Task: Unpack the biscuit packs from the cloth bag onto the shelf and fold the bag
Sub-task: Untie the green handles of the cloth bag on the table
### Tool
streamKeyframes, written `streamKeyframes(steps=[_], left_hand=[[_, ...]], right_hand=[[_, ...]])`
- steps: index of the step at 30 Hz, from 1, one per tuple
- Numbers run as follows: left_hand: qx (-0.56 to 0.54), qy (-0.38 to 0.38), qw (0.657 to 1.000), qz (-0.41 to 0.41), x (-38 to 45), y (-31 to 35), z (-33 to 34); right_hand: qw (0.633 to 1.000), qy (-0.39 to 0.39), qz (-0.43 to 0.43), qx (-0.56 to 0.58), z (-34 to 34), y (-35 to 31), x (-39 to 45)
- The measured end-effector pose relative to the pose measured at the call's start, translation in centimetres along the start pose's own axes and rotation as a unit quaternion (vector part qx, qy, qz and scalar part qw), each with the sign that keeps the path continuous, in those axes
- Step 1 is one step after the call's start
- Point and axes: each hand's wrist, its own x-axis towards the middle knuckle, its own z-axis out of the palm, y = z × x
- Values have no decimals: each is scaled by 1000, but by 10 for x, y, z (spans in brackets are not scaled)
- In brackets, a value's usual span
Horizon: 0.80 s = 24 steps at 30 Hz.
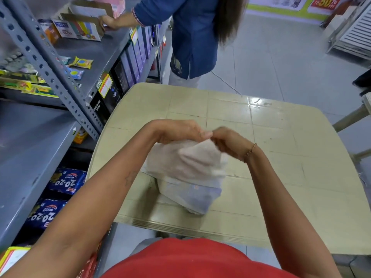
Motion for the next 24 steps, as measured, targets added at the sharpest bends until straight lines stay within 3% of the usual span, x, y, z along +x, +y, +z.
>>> streamKeyframes(steps=[3,6,8,10,13,16,21,24], left_hand=[[136,-27,968,-208,12,-21,10],[333,-40,865,-373,18,-43,28],[389,-57,821,-414,15,-57,36],[442,-53,795,-411,9,-61,37],[495,63,797,-341,2,-64,25],[499,152,808,-274,-4,-58,8],[433,216,842,-238,-2,-55,5],[267,339,884,-180,2,-59,1]], right_hand=[[953,-143,165,-209,16,24,-3],[839,-188,254,-443,31,44,4],[818,-112,285,-487,35,55,8],[857,10,265,-441,42,60,8],[856,126,190,-464,53,49,9],[824,168,169,-513,55,39,5],[814,105,134,-556,69,35,-2],[779,42,198,-594,85,40,-3]])
